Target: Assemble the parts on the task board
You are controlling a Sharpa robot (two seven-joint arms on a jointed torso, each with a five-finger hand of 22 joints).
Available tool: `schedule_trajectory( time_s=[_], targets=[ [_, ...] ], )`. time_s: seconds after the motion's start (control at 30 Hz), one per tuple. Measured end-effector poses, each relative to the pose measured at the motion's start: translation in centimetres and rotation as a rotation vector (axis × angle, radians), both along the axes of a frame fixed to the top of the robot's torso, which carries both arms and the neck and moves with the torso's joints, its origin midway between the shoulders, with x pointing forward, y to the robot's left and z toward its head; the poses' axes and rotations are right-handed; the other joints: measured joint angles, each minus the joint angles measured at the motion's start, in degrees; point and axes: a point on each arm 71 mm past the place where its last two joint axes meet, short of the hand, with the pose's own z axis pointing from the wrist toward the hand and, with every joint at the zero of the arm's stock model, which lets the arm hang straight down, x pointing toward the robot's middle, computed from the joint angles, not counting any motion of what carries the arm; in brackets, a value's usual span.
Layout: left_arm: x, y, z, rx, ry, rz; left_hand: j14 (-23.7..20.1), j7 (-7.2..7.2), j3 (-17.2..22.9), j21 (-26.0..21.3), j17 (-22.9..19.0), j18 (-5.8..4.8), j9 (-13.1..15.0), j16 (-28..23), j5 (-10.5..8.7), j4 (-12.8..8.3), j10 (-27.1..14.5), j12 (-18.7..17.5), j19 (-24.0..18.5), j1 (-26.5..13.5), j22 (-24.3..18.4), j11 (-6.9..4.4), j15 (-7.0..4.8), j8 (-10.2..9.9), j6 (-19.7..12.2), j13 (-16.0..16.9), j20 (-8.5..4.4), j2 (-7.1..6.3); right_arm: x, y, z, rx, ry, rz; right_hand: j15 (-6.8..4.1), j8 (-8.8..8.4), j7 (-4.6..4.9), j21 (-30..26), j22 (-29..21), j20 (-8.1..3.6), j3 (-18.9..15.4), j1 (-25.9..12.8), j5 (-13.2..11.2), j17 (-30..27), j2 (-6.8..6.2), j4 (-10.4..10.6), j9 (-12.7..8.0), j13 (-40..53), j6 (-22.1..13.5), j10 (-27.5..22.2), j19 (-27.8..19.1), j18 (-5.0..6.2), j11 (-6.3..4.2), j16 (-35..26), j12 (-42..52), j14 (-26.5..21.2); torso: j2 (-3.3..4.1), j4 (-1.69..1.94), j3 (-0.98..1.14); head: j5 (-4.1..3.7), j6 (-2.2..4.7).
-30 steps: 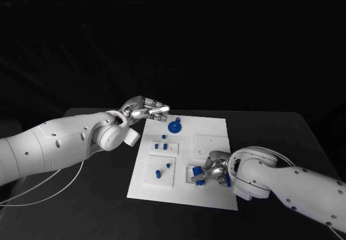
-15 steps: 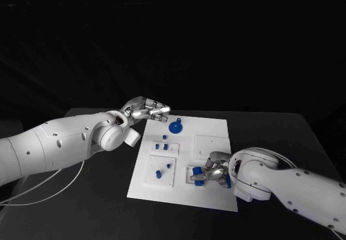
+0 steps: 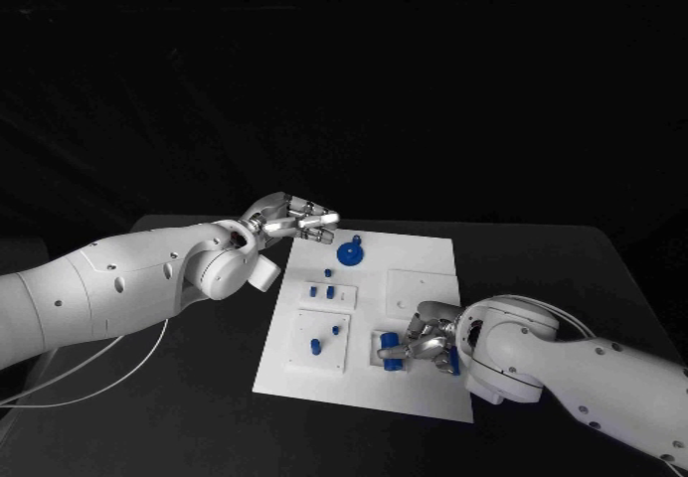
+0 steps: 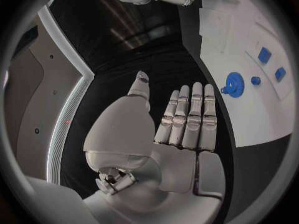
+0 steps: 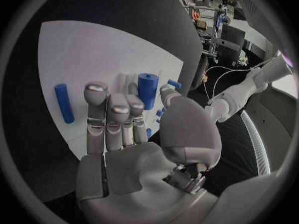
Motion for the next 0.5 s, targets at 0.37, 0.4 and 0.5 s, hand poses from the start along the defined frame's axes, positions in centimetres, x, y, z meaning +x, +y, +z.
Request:
schedule_trajectory(
  time_s=[0.37, 0.4, 0.5],
  targets=[
    [0.07, 0.21, -0.03, 0.003, 0.002, 0.006, 0.0, 0.00, 0.0, 0.0, 0.0, 0.00, 0.0, 0.0, 0.00, 0.0, 0.0, 0.0, 0.1, 0.0, 0.0, 0.00, 0.00, 0.0, 0.0, 0.0, 0.06, 0.00, -0.21, -0.14, 0.36, 0.007, -0.015, -0.004, 0.01, -0.01, 0.00, 0.0, 0.0, 0.00, 0.0, 0.0, 0.0, 0.1, 0.00, 0.0, 0.0, 0.1, 0.0, 0.2, 0.0, 0.00, -0.15, 0.0, 0.0, 0.0, -0.01, 0.01, -0.02, 0.05, 0.21],
    [0.07, 0.22, -0.04, 0.003, 0.002, 0.006, 0.0, 0.00, 0.0, 0.0, 0.0, 0.00, 0.0, 0.0, 0.00, 0.0, 0.0, 0.0, 0.2, 0.0, 0.0, 0.00, 0.00, 0.0, 0.0, 0.0, 0.21, 0.00, -0.22, -0.14, 0.40, 0.008, -0.016, -0.004, 0.01, -0.01, 0.00, 0.0, 0.0, 0.00, 0.0, 0.0, 0.0, 0.1, 0.00, 0.0, 0.0, 0.1, 0.0, 0.2, 0.0, 0.00, -0.19, 0.0, 0.0, 0.0, -0.01, 0.01, -0.02, 0.05, 0.21],
    [0.08, 0.25, -0.04, 0.004, 0.002, 0.007, 0.0, 0.00, 0.0, 0.0, 0.0, 0.00, 0.0, 0.0, 0.00, 0.0, 0.0, 0.0, 0.2, 0.0, 0.0, 0.00, 0.00, 0.0, 0.0, 0.0, 0.22, 0.00, -0.30, -0.09, 0.52, 0.011, -0.018, -0.003, 0.01, -0.01, -0.01, 0.0, 0.0, 0.00, 0.0, 0.0, 0.0, 0.1, 0.00, 0.0, 0.0, 0.1, 0.0, 0.2, 0.0, 0.00, -0.19, 0.0, 0.0, 0.0, -0.01, 0.01, -0.02, 0.02, 0.21]
  ],
)
